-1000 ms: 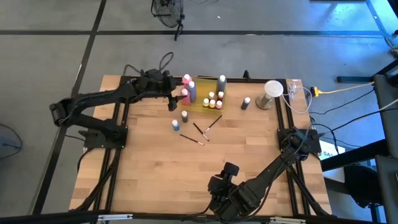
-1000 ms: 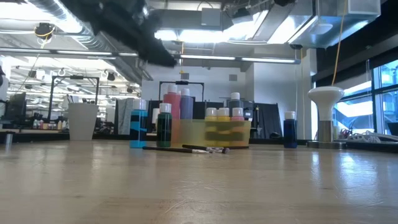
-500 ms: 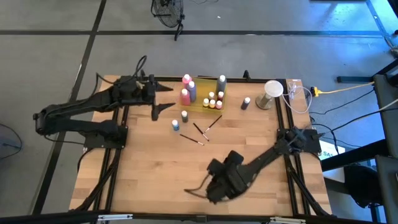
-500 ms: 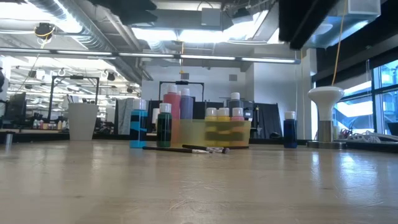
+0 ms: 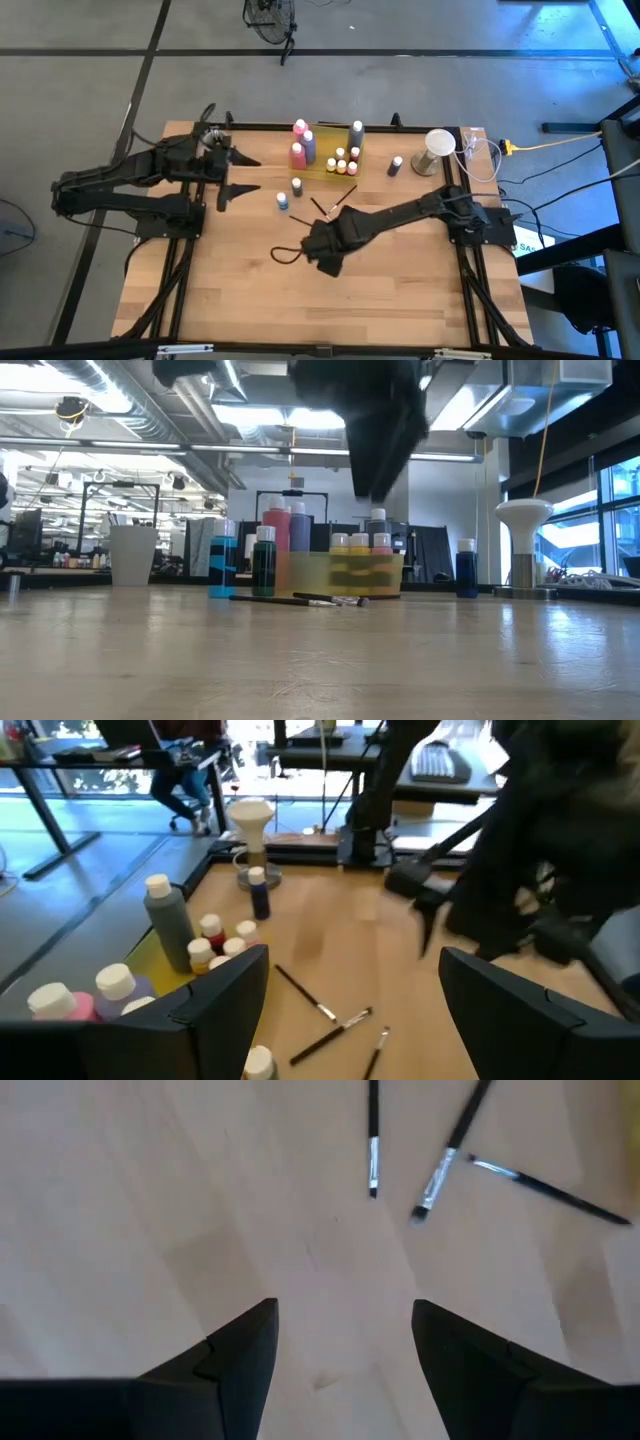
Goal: Pick & Place Paint Supplies
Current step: Put the silver paintbrush into the white cup
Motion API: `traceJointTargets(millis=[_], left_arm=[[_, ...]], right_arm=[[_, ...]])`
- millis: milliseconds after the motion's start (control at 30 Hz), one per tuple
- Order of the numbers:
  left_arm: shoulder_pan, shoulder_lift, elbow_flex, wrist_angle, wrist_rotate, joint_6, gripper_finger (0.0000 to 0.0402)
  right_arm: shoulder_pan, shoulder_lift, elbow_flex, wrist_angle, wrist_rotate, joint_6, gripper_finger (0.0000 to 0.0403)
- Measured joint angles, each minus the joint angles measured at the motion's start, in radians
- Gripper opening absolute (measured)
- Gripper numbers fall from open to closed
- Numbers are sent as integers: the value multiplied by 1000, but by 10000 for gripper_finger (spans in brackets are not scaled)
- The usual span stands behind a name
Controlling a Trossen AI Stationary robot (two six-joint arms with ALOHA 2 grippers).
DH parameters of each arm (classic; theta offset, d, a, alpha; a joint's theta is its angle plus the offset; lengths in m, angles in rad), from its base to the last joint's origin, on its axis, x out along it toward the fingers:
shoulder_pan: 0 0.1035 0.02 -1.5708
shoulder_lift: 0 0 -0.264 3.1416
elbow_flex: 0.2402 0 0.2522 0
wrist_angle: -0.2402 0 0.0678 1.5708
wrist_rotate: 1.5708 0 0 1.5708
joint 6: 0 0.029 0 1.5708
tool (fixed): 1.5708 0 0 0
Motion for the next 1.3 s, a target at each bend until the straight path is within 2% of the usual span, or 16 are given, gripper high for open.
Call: traceJointTargets(millis=[133, 233, 433, 767, 1300], left_arm=[[-21, -67, 0, -49, 0, -17, 290], [-30, -111, 0, -103, 0, -17, 290], [-32, -164, 0, -178, 0, -18, 290], [-31, -179, 0, -181, 0, -25, 290], [-31, -178, 0, -186, 0, -9, 290]], right_arm=[[-41, 1, -110, 117, -98, -137, 234], [-71, 3, -202, 207, -129, -202, 234], [-158, 2, -256, 266, -113, -237, 234], [-285, 1, -325, 351, -268, -252, 234], [-301, -6, -428, 458, -244, -231, 233]])
